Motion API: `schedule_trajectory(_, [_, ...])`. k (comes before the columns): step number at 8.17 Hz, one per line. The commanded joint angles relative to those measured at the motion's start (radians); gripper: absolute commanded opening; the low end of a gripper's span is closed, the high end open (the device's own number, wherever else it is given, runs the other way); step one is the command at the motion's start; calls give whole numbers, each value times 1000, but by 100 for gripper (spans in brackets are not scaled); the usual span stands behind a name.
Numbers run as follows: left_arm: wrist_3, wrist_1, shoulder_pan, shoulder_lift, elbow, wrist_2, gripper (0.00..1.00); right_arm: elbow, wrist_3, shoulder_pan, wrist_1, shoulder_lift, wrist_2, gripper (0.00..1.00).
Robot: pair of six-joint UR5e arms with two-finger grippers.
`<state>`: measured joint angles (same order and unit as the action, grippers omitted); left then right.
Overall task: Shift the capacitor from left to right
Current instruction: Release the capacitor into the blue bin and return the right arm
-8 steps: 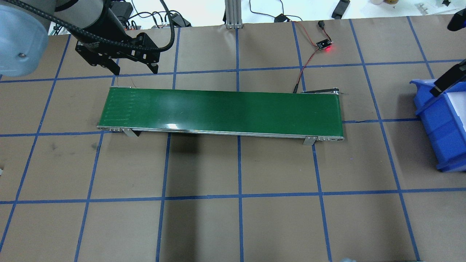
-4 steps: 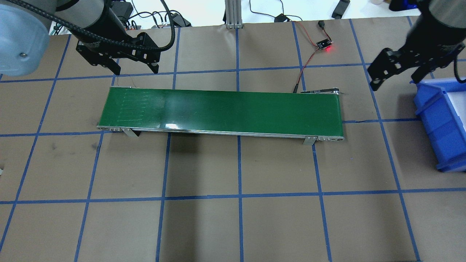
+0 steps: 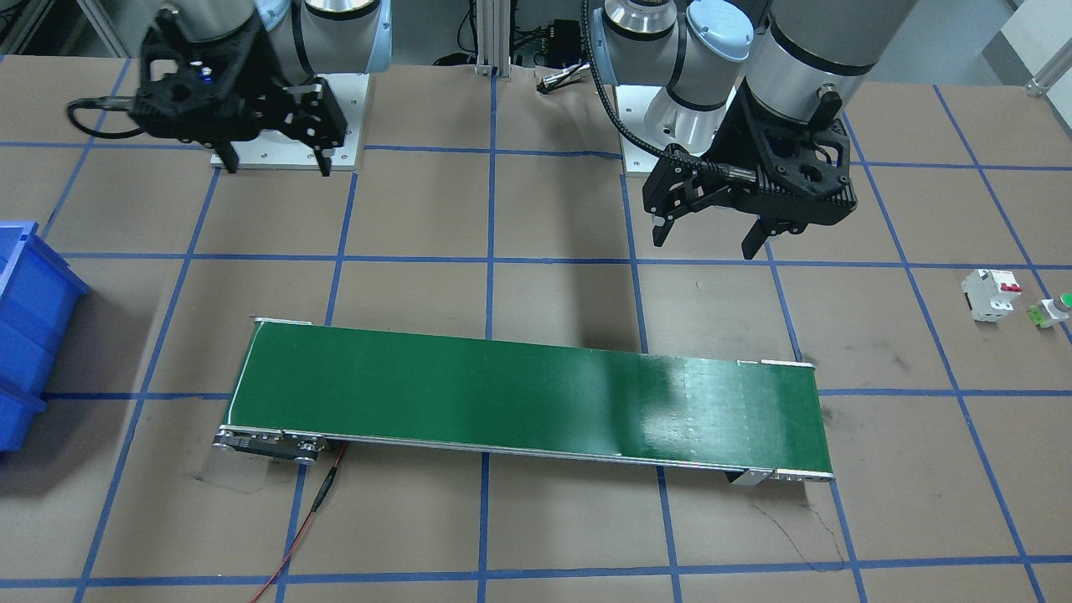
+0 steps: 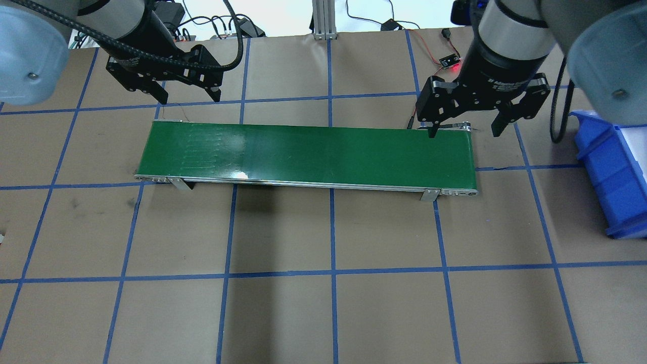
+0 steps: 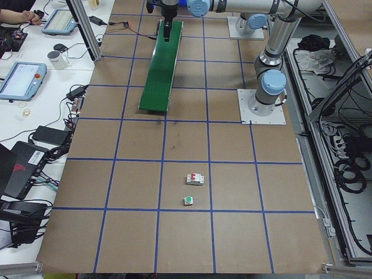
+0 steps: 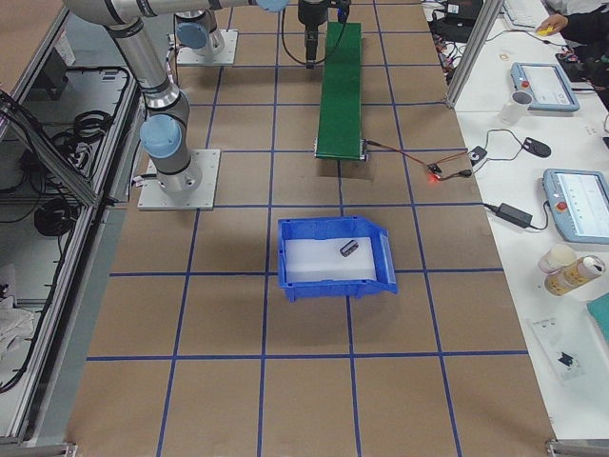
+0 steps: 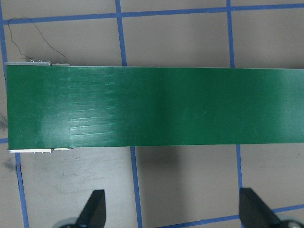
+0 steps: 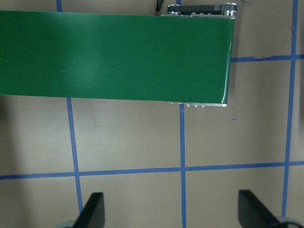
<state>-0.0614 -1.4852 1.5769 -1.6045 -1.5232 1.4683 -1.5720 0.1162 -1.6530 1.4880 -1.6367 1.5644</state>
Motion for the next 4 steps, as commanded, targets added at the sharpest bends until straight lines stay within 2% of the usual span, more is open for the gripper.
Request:
schedule_trajectory(1, [0,0,0,0,0,3,100,0,77,-48,1,9,6,100])
schedule_trajectory(4, [0,-1,0,0,0,1,100,1,76,-47,5,8,5,100])
